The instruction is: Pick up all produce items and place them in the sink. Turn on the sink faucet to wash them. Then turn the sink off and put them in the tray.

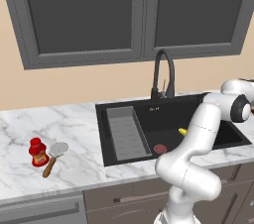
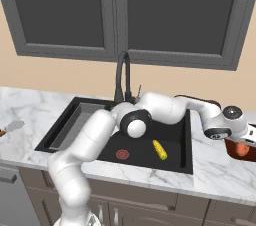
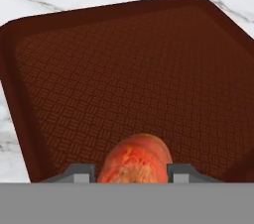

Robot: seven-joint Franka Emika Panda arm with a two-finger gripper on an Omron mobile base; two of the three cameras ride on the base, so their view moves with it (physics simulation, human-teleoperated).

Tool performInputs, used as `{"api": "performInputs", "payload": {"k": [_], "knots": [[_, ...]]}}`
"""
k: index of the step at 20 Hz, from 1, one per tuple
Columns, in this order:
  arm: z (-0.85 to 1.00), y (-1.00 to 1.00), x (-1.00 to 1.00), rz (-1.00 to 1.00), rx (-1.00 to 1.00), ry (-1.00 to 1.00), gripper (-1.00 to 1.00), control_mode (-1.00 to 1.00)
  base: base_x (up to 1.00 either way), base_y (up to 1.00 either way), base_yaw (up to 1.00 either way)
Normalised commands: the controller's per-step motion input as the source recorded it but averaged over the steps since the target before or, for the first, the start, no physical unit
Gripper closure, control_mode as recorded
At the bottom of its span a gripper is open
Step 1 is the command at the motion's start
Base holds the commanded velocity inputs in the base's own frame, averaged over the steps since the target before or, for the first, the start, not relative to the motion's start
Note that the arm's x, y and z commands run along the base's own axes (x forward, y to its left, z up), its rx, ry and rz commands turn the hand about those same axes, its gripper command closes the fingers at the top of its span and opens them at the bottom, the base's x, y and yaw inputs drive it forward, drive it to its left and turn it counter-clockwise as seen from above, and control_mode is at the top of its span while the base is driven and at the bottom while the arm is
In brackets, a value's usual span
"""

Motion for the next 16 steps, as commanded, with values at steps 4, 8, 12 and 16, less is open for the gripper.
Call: {"api": "performInputs", "payload": {"k": [4, 8, 12, 16], "knots": [[-0.05, -0.12, 0.12, 0.06, 0.00, 0.00, 1.00, -1.00, 0.00, 0.00, 0.00], [-0.19, -0.06, 0.12, 0.06, 0.00, 0.01, 1.00, -1.00, 0.00, 0.00, 0.00], [-0.28, -0.01, 0.10, 0.06, 0.00, 0.00, -1.00, -1.00, 0.00, 0.00, 0.00], [-0.03, 0.00, 0.03, 0.04, 0.00, 0.00, -1.00, -1.00, 0.00, 0.00, 0.00]]}}
